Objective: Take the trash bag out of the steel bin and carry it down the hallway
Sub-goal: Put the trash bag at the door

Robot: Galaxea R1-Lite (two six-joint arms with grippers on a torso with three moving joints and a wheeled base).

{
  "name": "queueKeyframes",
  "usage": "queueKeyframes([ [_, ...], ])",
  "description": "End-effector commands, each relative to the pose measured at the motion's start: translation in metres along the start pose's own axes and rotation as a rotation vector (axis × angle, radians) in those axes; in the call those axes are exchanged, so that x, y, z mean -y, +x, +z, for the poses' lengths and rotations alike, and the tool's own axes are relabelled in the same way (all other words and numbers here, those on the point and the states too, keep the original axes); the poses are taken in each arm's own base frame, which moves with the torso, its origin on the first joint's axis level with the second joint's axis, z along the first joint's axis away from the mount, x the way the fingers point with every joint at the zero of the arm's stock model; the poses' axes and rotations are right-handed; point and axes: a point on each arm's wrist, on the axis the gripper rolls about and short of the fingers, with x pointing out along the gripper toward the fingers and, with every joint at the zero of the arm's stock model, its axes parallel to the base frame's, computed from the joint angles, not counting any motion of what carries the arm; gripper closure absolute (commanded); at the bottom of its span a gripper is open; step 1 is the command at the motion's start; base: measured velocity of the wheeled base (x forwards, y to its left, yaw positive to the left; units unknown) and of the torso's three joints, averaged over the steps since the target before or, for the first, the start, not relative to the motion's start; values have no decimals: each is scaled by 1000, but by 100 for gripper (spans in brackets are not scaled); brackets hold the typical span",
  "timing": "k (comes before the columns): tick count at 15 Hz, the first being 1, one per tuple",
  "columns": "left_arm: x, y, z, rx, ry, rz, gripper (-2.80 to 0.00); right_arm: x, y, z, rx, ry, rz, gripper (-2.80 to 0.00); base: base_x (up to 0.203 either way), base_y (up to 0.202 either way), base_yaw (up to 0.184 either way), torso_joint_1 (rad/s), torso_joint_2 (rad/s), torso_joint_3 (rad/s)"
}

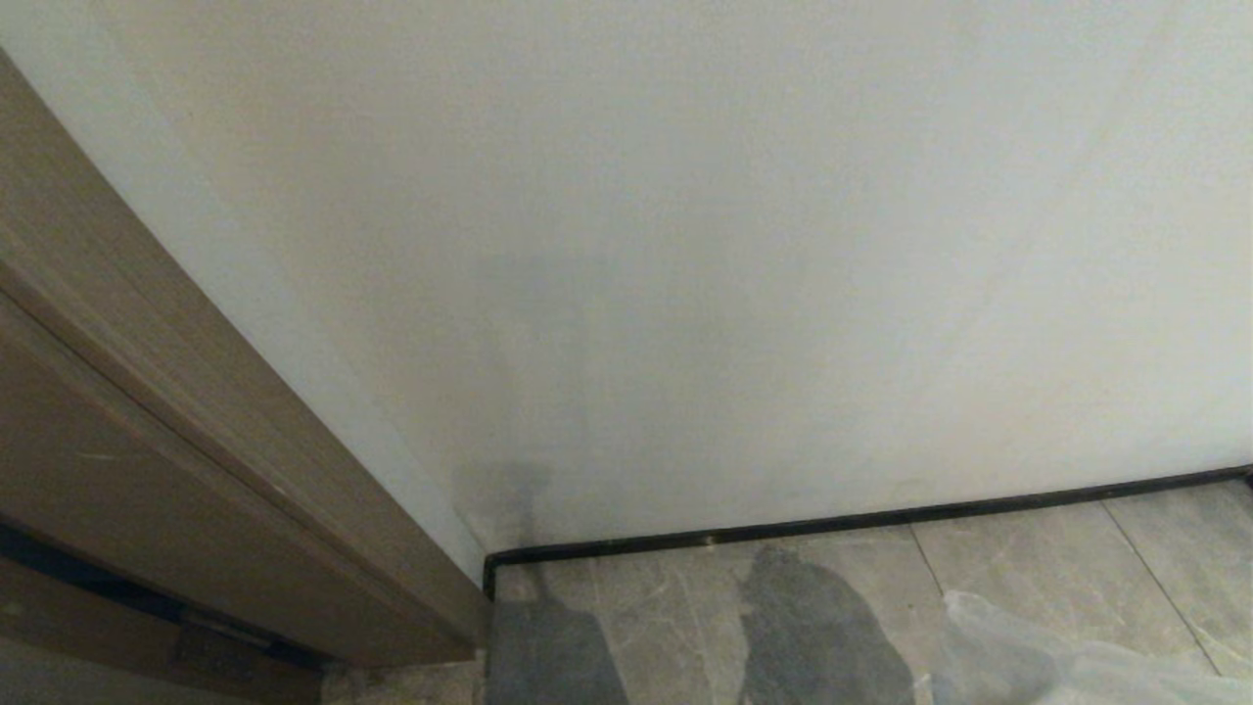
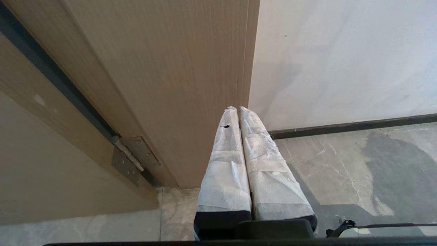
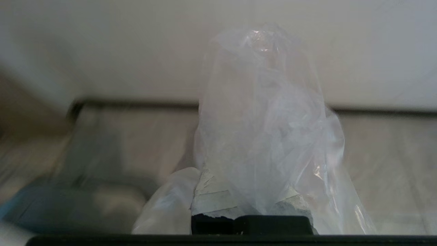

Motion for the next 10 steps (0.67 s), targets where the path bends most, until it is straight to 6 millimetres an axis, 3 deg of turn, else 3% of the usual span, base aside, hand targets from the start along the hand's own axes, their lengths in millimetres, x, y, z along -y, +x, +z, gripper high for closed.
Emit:
queueKeyframes([
  [1,0,0,0,0,0,0,0,0,3,16,-101,17,56,0,0,0,0,0,0,0],
  [5,0,0,0,0,0,0,0,6,32,50,-278,42,70,0,0,0,0,0,0,0],
  [10,0,0,0,0,0,0,0,17,85,64,-541,15,44,0,0,0,0,0,0,0],
])
